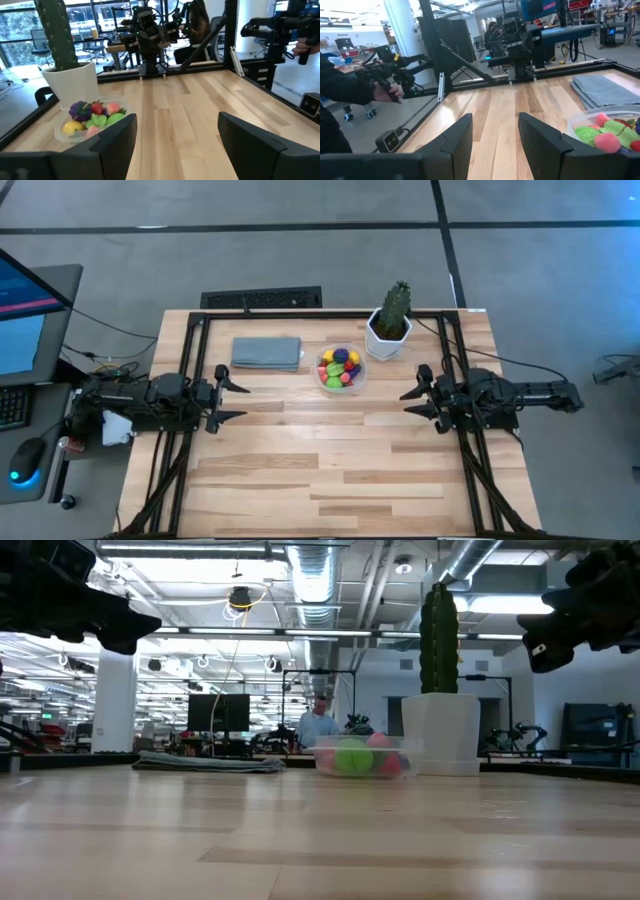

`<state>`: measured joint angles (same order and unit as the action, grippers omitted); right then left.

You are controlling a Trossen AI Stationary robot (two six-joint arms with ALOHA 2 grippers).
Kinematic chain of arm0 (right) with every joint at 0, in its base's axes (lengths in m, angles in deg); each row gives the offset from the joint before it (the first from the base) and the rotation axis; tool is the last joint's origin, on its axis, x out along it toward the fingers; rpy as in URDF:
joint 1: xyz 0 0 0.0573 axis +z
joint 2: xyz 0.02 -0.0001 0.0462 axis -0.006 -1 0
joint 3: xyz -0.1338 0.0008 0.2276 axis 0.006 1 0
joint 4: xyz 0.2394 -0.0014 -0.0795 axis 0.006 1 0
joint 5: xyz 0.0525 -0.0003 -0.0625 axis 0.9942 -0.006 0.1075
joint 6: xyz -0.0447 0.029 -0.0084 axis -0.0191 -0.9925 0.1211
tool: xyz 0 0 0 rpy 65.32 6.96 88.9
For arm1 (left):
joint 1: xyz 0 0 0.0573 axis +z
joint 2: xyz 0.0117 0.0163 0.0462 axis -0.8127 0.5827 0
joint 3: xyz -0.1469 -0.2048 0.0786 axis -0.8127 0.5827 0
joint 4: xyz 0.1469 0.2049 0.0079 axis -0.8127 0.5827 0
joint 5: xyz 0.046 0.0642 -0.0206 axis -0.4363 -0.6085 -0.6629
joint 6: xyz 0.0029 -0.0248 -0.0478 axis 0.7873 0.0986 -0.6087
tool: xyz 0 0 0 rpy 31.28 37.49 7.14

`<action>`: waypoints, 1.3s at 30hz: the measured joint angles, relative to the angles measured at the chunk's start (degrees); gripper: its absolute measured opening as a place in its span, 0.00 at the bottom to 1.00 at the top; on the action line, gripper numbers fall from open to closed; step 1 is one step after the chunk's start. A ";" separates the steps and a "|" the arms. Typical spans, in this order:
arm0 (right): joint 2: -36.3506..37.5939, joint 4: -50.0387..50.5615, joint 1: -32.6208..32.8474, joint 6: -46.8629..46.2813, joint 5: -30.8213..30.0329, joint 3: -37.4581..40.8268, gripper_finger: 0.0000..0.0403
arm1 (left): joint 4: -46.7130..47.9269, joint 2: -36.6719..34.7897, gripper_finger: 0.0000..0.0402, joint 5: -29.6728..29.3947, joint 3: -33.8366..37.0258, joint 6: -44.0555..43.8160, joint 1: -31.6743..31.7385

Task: Pick and placing Produce into tupperware
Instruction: Return to Home Position

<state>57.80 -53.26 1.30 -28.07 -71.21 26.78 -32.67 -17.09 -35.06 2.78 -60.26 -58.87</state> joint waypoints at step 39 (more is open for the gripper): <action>-1.10 1.69 1.29 1.84 -12.71 -0.13 0.45 | 0.07 0.00 0.67 -0.17 0.09 -0.89 -0.02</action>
<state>56.70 -51.57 2.59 -26.24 -83.92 26.65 -32.61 -17.09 -35.24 2.87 -61.15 -58.89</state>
